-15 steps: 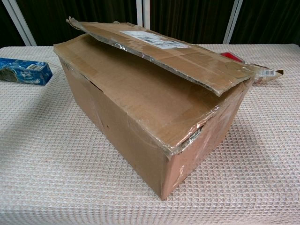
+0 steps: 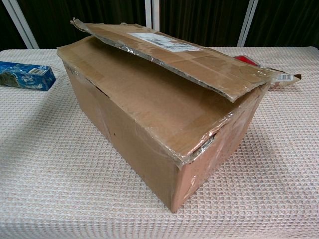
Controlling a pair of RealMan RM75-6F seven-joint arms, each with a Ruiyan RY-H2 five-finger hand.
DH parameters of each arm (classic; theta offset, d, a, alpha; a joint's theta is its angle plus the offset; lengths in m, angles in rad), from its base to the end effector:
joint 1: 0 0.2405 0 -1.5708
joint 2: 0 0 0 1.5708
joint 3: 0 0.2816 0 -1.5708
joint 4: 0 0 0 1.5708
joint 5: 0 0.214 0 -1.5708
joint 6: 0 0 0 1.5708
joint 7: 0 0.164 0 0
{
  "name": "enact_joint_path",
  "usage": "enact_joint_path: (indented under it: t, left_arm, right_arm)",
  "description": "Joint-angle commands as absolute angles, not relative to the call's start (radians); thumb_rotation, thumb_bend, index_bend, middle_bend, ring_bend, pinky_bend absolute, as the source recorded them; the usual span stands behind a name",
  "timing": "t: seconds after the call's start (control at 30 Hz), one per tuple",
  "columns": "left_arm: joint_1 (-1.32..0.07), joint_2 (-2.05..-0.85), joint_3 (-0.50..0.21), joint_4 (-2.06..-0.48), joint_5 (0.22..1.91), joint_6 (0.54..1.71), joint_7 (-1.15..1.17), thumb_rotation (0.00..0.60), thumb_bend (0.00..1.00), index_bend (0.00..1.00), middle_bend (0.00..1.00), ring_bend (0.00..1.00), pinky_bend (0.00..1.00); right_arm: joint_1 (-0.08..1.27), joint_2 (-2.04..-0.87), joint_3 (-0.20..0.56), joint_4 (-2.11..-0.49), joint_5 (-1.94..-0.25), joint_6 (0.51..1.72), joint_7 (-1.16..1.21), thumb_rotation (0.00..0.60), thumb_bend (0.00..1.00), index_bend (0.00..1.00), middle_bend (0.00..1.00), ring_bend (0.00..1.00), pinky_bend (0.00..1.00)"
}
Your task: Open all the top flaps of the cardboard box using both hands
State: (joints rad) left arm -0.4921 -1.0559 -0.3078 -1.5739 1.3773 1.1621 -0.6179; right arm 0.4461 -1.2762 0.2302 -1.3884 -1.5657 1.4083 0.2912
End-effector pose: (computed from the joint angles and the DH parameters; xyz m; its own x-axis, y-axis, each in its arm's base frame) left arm -0.2272 0.3775 0.2003 -0.1637 0.0546 0.9850 0.9454 -0.2766 0.1725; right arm -0.2408 -0.3496 0.1503 0.1310 0.1453 0.9807 -0.8984 -0.4008 0.1794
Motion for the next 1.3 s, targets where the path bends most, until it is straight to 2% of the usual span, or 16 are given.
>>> enact_joint_path:
  t: [0.03, 0.2, 0.4, 0.5, 0.53, 0.7, 0.83, 0.9, 1.03, 1.3]
  left_arm:
    - [-0.496, -1.055, -0.299, -1.565, 1.377, 1.157, -0.595, 0.0, 0.09, 0.08, 0.09, 0.08, 0.2]
    - [-0.496, -1.046, -0.291, -1.568, 1.373, 1.158, -0.565, 0.0, 0.1, 0.08, 0.09, 0.08, 0.2]
    - [-0.495, -1.043, -0.282, -1.574, 1.357, 1.163, -0.486, 0.0, 0.13, 0.07, 0.1, 0.08, 0.2]
    - [-0.496, -1.037, -0.281, -1.588, 1.341, 1.153, -0.471, 0.0, 0.13, 0.07, 0.1, 0.08, 0.2]
    - [-0.496, -1.037, -0.28, -1.589, 1.338, 1.152, -0.465, 0.0, 0.13, 0.07, 0.1, 0.08, 0.2]
    - [-0.494, -1.038, -0.274, -1.596, 1.322, 1.146, -0.446, 0.0, 0.13, 0.07, 0.1, 0.08, 0.2]
    - [-0.491, -1.044, -0.268, -1.593, 1.314, 1.142, -0.446, 0.0, 0.13, 0.07, 0.1, 0.08, 0.2]
    - [-0.489, -1.049, -0.265, -1.587, 1.311, 1.141, -0.448, 0.0, 0.13, 0.07, 0.1, 0.08, 0.2]
    - [-0.487, -1.055, -0.261, -1.576, 1.308, 1.14, -0.453, 0.0, 0.13, 0.07, 0.1, 0.08, 0.2]
    - [-0.486, -1.062, -0.257, -1.549, 1.305, 1.129, -0.474, 0.0, 0.13, 0.07, 0.1, 0.08, 0.2]
  right_arm:
    - [0.449, -1.273, 0.228, -1.394, -1.567, 1.41, 0.284, 0.6, 0.27, 0.0, 0.0, 0.0, 0.0]
    - [0.467, -1.249, 0.222, -1.434, -1.583, 1.392, 0.274, 0.6, 0.27, 0.0, 0.0, 0.0, 0.0]
    - [0.525, -1.15, 0.229, -1.615, -1.681, 1.366, 0.204, 0.6, 0.23, 0.0, 0.01, 0.0, 0.0]
    - [0.569, -1.086, 0.245, -1.735, -1.697, 1.306, 0.165, 0.6, 0.22, 0.0, 0.05, 0.0, 0.0]
    - [0.584, -1.066, 0.248, -1.767, -1.691, 1.274, 0.161, 0.6, 0.23, 0.0, 0.07, 0.0, 0.0]
    - [0.704, -0.945, 0.282, -1.906, -1.645, 1.055, 0.187, 0.6, 0.43, 0.0, 0.19, 0.0, 0.0]
    - [0.807, -0.918, 0.309, -1.912, -1.651, 0.937, 0.265, 0.6, 0.58, 0.0, 0.35, 0.0, 0.0]
    - [0.857, -0.91, 0.316, -1.912, -1.64, 0.869, 0.294, 0.6, 0.65, 0.0, 0.38, 0.0, 0.0]
    - [0.928, -0.909, 0.33, -1.93, -1.599, 0.777, 0.314, 0.6, 0.72, 0.01, 0.39, 0.0, 0.0]
    - [1.013, -0.972, 0.31, -1.951, -1.558, 0.677, 0.262, 0.6, 0.74, 0.01, 0.4, 0.0, 0.0]
